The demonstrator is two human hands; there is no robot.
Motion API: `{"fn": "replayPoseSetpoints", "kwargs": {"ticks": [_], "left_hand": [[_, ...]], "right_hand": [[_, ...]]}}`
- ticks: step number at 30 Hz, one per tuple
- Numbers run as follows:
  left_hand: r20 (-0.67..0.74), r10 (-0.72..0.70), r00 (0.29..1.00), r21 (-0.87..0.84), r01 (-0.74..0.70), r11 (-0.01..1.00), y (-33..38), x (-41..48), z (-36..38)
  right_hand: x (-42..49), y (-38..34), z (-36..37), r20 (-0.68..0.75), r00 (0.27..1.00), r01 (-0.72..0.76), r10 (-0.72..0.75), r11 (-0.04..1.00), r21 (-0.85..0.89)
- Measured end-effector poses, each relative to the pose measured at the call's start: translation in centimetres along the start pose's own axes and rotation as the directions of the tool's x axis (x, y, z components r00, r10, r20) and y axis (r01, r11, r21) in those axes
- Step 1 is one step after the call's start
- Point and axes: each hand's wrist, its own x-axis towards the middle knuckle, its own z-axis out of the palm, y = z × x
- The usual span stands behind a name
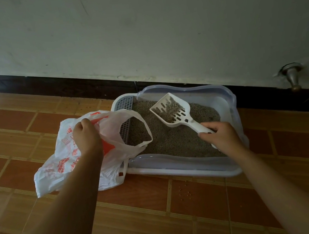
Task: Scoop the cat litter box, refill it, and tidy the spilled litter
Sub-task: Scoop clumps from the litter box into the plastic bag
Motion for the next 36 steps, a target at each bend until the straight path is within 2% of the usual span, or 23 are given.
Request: {"fn": "replayPoseSetpoints", "kwargs": {"ticks": [8,14,25,32,36], "left_hand": [[0.007,0.003,1.000,-0.022,-0.003,1.000,0.2,-0.5,0.1],[0.032,-0.002,0.999,0.030,0.001,1.000,-0.3,-0.7,-0.2],[0.007,-0.005,1.000,0.028,0.005,1.000,-0.5,0.1,-2.9],[0.016,-0.007,1.000,-0.030,0.007,1.000,-0.6,0.5,-5.5],[0.008,0.003,1.000,-0.048,-0.002,0.999,-0.7,0.5,-6.6]], "right_hand": [[-0.3,0.0,-0.3,-0.041,0.999,0.011,-0.012,1.000,-0.029],[-0.5,-0.1,-0.5,-0.034,0.999,0.019,-0.021,0.998,-0.061],[-1.1,-1.6,0.3,0.002,0.999,0.043,-0.043,0.993,-0.110],[-1.5,-2.7,1.8,-0.030,0.997,0.060,-0.067,0.976,-0.210],[-1.7,-3.4,2.3,0.010,0.999,0.042,-0.041,0.981,-0.189]]}}
